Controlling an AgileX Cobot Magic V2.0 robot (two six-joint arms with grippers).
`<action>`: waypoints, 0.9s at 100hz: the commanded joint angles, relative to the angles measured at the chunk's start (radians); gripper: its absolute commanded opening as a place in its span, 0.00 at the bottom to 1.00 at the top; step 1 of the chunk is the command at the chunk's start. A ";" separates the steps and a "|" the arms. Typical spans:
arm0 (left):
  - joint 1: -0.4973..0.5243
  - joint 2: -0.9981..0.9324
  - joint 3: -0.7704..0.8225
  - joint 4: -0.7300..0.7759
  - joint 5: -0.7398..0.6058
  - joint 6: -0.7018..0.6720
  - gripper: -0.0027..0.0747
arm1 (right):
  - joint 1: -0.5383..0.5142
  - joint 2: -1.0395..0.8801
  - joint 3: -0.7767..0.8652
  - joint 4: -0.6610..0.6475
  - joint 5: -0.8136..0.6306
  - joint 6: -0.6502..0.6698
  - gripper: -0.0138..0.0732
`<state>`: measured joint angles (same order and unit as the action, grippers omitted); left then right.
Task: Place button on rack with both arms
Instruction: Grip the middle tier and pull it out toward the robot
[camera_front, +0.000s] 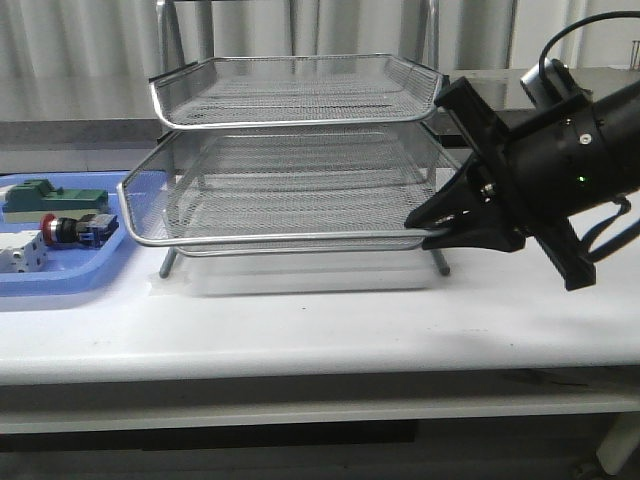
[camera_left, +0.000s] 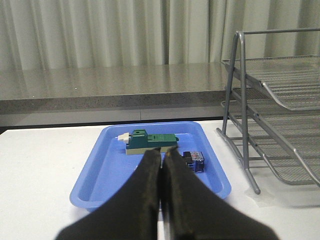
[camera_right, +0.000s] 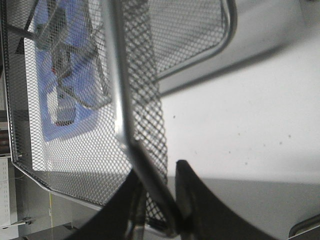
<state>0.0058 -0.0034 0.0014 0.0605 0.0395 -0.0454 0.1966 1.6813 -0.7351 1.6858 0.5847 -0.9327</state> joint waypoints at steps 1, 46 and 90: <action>0.003 -0.037 0.046 -0.004 -0.087 -0.011 0.01 | 0.006 -0.065 0.025 -0.058 0.030 -0.047 0.20; 0.003 -0.037 0.046 -0.004 -0.087 -0.011 0.01 | 0.006 -0.113 0.078 -0.054 0.065 -0.106 0.50; 0.003 -0.037 0.046 -0.004 -0.087 -0.011 0.01 | 0.006 -0.163 0.078 -0.111 0.206 -0.174 0.81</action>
<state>0.0058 -0.0034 0.0014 0.0605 0.0395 -0.0454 0.1979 1.5800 -0.6398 1.5868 0.7213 -1.0848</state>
